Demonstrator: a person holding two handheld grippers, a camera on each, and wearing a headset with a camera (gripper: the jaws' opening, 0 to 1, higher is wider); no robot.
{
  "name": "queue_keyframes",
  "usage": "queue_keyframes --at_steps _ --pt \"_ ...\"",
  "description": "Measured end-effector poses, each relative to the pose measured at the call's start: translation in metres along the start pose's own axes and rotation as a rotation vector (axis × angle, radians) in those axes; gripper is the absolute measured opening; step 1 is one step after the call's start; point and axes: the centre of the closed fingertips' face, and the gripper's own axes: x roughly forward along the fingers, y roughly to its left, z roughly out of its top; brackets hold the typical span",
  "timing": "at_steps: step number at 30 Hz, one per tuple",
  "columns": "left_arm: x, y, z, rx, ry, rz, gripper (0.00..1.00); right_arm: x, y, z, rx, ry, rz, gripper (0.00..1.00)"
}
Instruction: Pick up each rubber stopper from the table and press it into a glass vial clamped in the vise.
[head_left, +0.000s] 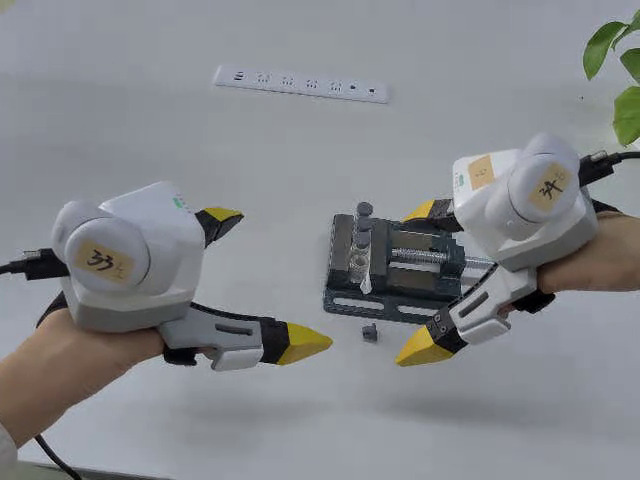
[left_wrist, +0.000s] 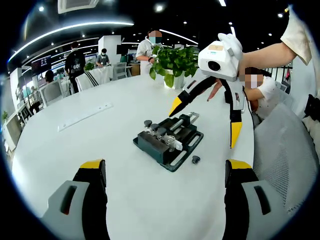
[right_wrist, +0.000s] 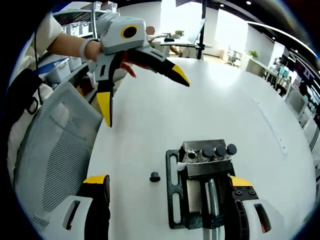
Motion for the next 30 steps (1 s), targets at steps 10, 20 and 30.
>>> queue_keyframes --at_steps 10,20,30 --pt "-0.005 -0.002 -0.001 0.003 0.005 -0.001 0.99 0.009 0.016 -0.003 0.015 -0.050 -0.002 0.78" --pt "-0.006 -0.005 -0.003 0.005 0.014 -0.006 0.98 0.023 0.026 -0.018 -0.031 -0.053 0.041 0.57" --pt "-0.009 -0.007 -0.007 0.001 0.026 -0.004 0.98 0.031 0.028 -0.023 -0.062 -0.060 0.054 0.33"
